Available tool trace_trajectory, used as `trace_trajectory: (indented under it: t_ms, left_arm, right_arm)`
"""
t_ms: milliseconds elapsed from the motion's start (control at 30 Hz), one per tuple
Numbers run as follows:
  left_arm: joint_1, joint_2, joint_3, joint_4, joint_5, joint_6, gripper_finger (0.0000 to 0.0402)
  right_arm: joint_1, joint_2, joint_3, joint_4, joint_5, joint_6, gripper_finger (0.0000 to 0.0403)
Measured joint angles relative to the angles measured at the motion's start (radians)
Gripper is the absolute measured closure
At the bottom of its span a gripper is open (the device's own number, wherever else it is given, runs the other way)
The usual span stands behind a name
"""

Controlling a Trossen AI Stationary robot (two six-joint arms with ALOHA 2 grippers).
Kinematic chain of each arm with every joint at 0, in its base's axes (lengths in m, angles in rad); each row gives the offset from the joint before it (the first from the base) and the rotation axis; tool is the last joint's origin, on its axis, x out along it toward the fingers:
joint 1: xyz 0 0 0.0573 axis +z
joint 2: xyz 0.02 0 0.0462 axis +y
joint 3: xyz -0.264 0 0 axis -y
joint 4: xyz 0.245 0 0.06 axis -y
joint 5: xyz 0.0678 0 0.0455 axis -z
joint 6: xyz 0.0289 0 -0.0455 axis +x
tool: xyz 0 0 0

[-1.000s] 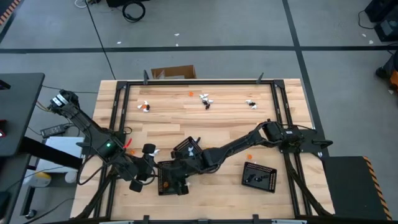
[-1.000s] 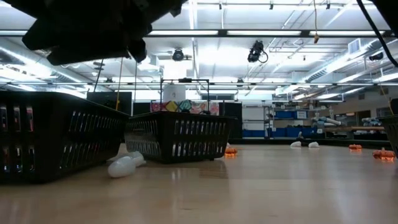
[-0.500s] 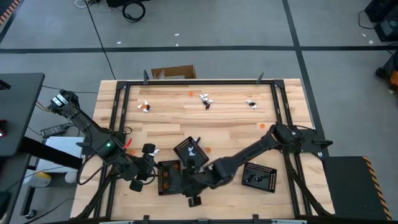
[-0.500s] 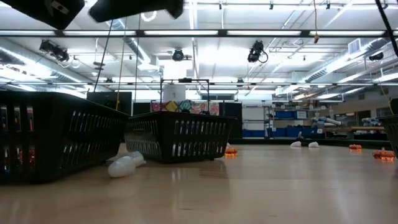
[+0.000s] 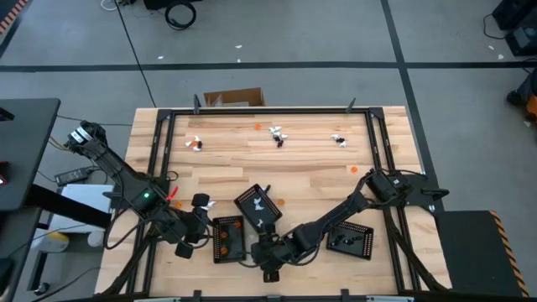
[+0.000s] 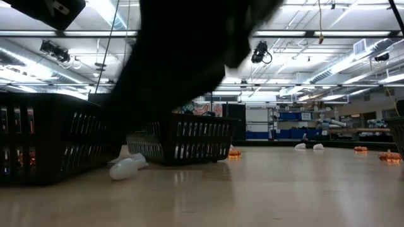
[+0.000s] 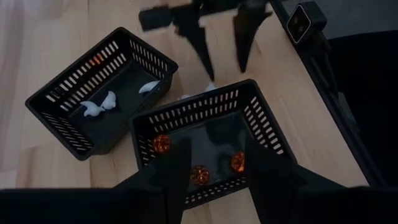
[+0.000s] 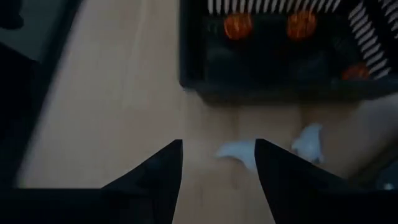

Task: Sort Halloween decoration
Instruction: Put the black skeleton toy into the right black basket

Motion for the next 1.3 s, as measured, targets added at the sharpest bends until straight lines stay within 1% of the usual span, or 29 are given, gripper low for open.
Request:
trace_trajectory:
  t_ms: [167, 233, 367, 533, 633, 767, 900, 1000, 1067, 1167, 1300]
  left_arm:
    - [0.003, 0.000, 0.000, 0.000, 0.000, 0.014, 0.0246]
    - [0.003, 0.000, 0.000, 0.000, -0.005, 0.015, 0.0246]
    - [0.003, 0.000, 0.000, -0.001, -0.006, 0.017, 0.0246]
    - [0.003, 0.000, 0.000, -0.001, -0.006, 0.018, 0.0246]
    - [0.003, 0.000, 0.000, -0.002, -0.006, 0.018, 0.0246]
    - [0.003, 0.000, 0.000, -0.002, -0.006, 0.018, 0.0246]
    - [0.003, 0.000, 0.000, -0.002, -0.007, 0.017, 0.0246]
    - [0.003, 0.000, 0.000, -0.003, -0.007, 0.017, 0.0246]
    - [0.003, 0.000, 0.000, -0.002, -0.007, 0.017, 0.0246]
    - [0.003, 0.000, 0.000, -0.002, -0.007, 0.016, 0.0246]
    - [0.003, 0.000, 0.000, -0.002, -0.007, 0.012, 0.0246]
  right_arm:
    - [-0.007, -0.003, -0.110, 0.211, 0.004, -0.069, 0.0197]
    - [-0.007, -0.002, -0.138, 0.238, 0.018, -0.094, 0.0195]
    - [-0.007, -0.002, -0.152, 0.268, 0.052, -0.121, 0.0190]
    - [-0.014, -0.002, -0.172, 0.287, 0.046, -0.121, 0.0190]
    - [-0.016, -0.002, -0.172, 0.291, 0.043, -0.135, 0.0190]
    - [-0.006, -0.002, -0.155, 0.285, 0.069, -0.182, 0.0192]
    - [0.009, -0.002, -0.151, 0.274, 0.078, -0.193, 0.0193]
    - [0.026, -0.002, -0.118, 0.241, 0.118, -0.206, 0.0193]
    - [0.040, -0.002, -0.090, 0.202, 0.164, -0.195, 0.0193]
    - [0.064, -0.002, -0.057, 0.149, 0.197, -0.176, 0.0194]
    - [0.086, -0.002, -0.066, 0.145, 0.232, -0.106, 0.0195]
